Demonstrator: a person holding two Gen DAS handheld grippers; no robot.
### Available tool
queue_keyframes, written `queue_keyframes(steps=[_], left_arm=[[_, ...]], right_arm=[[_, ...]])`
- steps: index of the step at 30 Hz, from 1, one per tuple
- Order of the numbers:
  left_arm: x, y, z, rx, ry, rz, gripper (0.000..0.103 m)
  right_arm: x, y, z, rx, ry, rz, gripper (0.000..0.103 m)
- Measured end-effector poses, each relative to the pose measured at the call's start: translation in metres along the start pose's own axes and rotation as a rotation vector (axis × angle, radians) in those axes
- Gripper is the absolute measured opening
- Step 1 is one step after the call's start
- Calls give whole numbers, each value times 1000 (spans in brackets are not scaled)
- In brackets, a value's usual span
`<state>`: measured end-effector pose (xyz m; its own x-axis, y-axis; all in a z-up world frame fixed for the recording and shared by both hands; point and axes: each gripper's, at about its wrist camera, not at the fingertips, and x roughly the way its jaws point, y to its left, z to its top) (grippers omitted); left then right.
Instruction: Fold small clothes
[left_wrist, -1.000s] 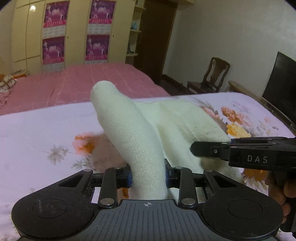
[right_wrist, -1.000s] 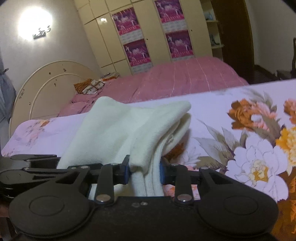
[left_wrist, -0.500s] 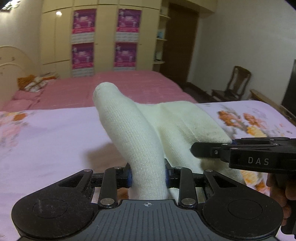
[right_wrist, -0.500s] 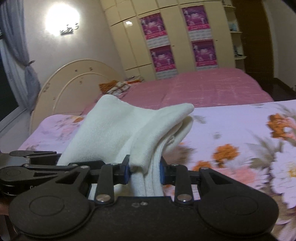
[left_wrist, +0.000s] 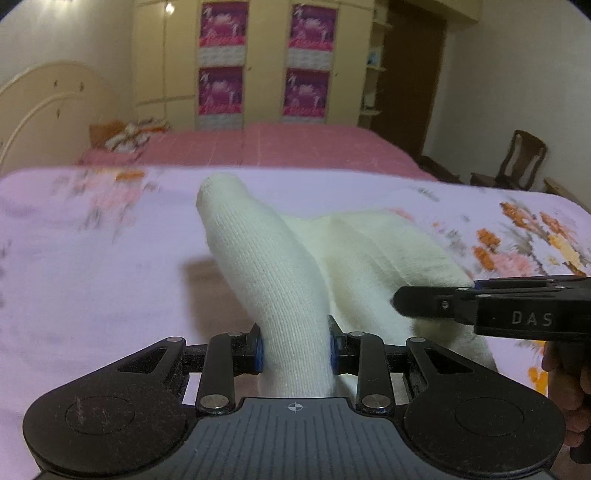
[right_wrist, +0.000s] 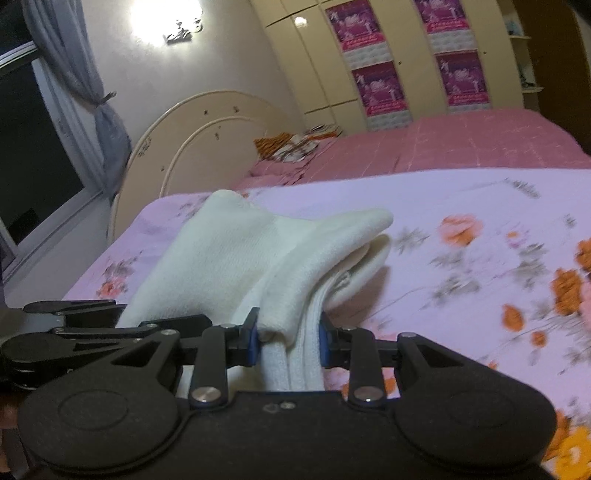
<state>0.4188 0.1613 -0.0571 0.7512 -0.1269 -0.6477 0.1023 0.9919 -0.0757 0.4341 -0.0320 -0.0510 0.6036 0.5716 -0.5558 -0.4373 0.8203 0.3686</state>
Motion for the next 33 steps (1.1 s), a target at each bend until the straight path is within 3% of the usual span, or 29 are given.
queue_keyframes(steps=[3,5,7,8,11,13,18,22,24,27,33], left_arm=[[13,8,-17,-22,27,4,37],[14,14,-26,-49,13,10,50],[11,21,-32,-59,4,39,72],[7,25,-35,-63,-2,69,74],[-16,38,-38,-128,-62,97,71],[-27,41,-33,-138,-110,78,52],[-2,33,-13,-86,-101,29,51],[19,30,-8,-88,-59,7,51],[25,28,-11,-100,-36,2,51],[29,29,-15,-106,-24,-7,51],[34,22,-20,-60,-28,21,51]], right_arm=[[10,-6,-10,12,38,1,29],[16,-15,-17,34,62,-13,29],[18,-25,-23,65,76,-3,29],[18,-27,-24,75,78,7,30],[17,-34,-19,89,111,54,33],[3,-37,-11,74,84,49,35],[-13,-23,12,-33,-38,-14,26],[6,1,15,-190,19,-2,24],[18,6,8,-261,54,-36,24],[29,-2,-1,-269,96,-69,22],[31,-4,-3,-274,96,-67,22]])
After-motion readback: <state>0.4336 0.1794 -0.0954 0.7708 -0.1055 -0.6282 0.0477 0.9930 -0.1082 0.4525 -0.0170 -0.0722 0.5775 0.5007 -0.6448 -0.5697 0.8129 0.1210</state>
